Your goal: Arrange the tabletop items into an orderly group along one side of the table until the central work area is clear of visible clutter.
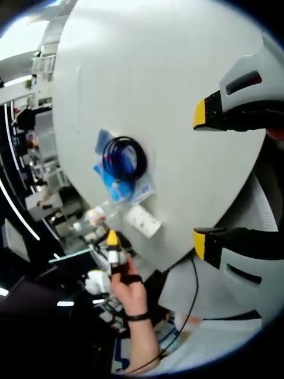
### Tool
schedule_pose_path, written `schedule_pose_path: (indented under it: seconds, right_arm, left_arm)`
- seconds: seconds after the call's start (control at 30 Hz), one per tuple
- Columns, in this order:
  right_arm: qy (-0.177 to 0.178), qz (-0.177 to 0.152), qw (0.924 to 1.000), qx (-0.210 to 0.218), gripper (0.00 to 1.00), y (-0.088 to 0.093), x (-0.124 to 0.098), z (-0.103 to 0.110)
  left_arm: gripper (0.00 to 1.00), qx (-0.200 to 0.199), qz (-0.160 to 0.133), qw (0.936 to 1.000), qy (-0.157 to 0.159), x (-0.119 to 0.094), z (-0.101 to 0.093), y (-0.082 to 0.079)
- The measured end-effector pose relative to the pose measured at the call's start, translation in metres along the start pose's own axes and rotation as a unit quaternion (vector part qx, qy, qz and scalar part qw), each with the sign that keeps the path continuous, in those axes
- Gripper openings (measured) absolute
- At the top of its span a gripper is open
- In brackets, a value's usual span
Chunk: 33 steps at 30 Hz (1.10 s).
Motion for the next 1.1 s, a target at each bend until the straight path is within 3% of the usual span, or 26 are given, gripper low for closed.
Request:
schedule_pose_path:
  seconds: [0.47, 1.1]
  right_arm:
    - [-0.006, 0.001, 1.0, 0.0, 0.64, 0.003, 0.0, -0.005]
    - [-0.01, -0.003, 0.9999, 0.009, 0.64, 0.005, -0.001, -0.006]
  left_arm:
    - [0.4, 0.001, 0.014, 0.9998, 0.013, -0.01, -0.013, 0.028]
    - [0.42, 0.016, 0.03, 0.9987, 0.038, -0.012, -0.033, 0.044]
Point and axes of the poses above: the point that each gripper's makers call its tool centre point, and the gripper's own axes: x roughly forward along the fingers, z roughly to its left, y roughly out of its underside, the point moved 2 cm from there along -x, roughly backward along the fingers, and after that the axes turned 8 degrees about z, right-handed, at the moved point
